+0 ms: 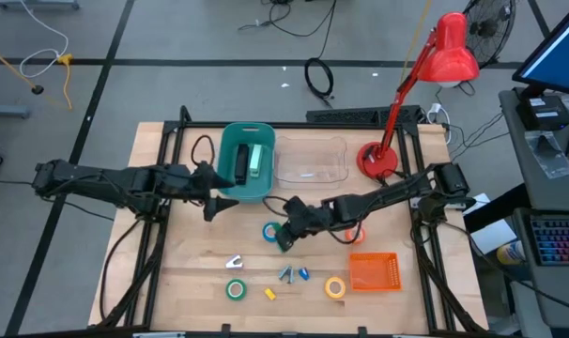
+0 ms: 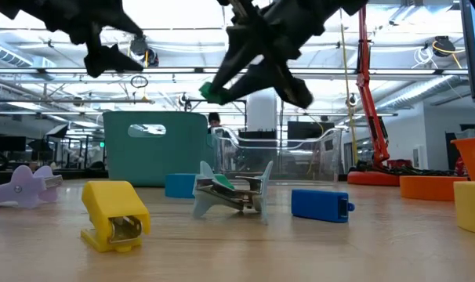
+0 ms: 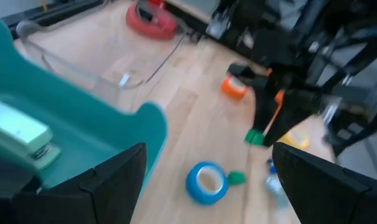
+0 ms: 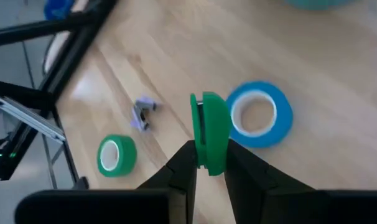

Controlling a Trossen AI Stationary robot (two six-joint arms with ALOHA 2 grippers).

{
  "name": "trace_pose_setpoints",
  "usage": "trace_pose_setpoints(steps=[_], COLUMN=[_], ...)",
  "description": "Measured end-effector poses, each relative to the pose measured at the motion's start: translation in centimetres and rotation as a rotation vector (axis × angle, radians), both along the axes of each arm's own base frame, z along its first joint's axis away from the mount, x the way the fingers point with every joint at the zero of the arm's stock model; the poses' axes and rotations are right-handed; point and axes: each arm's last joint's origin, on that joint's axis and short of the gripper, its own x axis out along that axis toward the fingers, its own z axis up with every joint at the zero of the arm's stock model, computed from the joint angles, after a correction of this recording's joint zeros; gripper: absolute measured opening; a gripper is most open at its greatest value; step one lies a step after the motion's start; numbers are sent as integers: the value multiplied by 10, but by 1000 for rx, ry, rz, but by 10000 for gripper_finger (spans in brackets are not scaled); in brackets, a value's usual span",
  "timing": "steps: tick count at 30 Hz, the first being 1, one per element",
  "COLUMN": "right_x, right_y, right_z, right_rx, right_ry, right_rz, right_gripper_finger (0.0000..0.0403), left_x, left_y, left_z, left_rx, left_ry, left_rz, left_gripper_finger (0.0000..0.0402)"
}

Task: Pick and place Stapler, Stapler remover, tape
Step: Put the right mini green stapler into the blue bin

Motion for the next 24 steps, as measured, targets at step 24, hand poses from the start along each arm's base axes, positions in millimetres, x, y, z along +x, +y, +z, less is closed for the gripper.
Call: trace_pose_setpoints(steps=[24], right_x=[-3], right_y=[-51], right_z=[71], right_rx=[-228], right_ry=[-370], right_rz=[83], right_gripper_finger=[59], left_x=[52], left_y=[-8], left_z=[8], left_rx=[-238], left_ry=[-314], left_rz=[16], left_gripper_finger=[351])
